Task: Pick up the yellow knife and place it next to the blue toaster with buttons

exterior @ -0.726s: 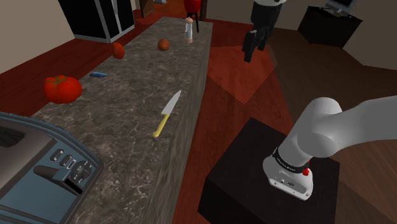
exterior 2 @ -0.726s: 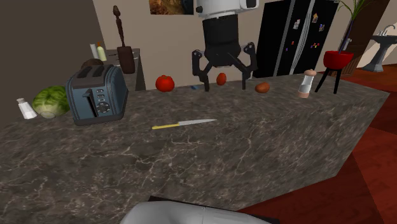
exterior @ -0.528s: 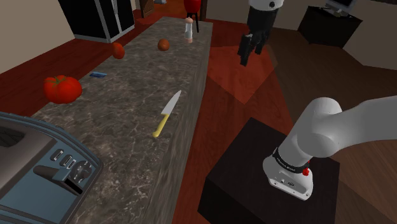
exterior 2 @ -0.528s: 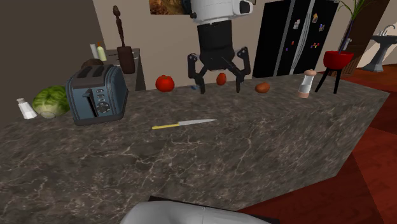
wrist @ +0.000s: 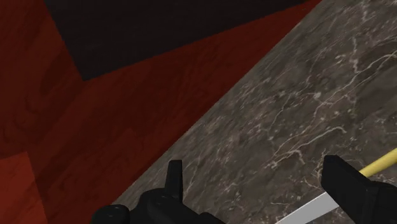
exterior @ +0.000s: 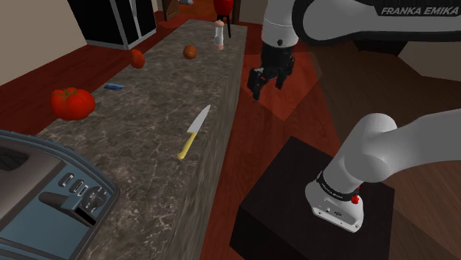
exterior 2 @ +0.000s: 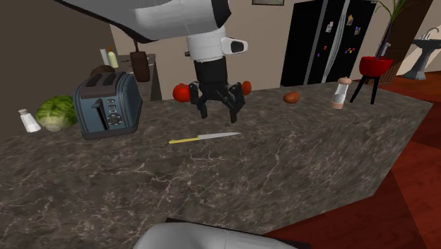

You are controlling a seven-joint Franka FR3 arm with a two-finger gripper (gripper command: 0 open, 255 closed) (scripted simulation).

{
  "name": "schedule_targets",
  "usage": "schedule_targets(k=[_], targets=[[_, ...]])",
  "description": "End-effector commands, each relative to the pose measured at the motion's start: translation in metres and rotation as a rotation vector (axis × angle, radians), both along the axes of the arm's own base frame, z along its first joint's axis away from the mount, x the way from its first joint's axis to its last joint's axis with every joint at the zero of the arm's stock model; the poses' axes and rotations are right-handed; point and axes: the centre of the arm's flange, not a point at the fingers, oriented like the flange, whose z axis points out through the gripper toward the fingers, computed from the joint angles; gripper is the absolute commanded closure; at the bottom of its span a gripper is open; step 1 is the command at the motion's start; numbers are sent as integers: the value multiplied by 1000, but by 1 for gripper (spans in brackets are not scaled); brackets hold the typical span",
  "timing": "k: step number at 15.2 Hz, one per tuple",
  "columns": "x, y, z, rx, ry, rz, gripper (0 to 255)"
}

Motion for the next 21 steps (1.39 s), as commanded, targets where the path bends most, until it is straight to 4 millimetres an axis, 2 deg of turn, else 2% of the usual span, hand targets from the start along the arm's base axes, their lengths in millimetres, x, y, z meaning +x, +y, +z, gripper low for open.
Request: schedule_targets(k=[1,11,21], targets=[[11,16,-18,8,-19,-60,0],[76,90,-97,42,-105,-339,0],[165,144,-168,77,-191,-617,0]])
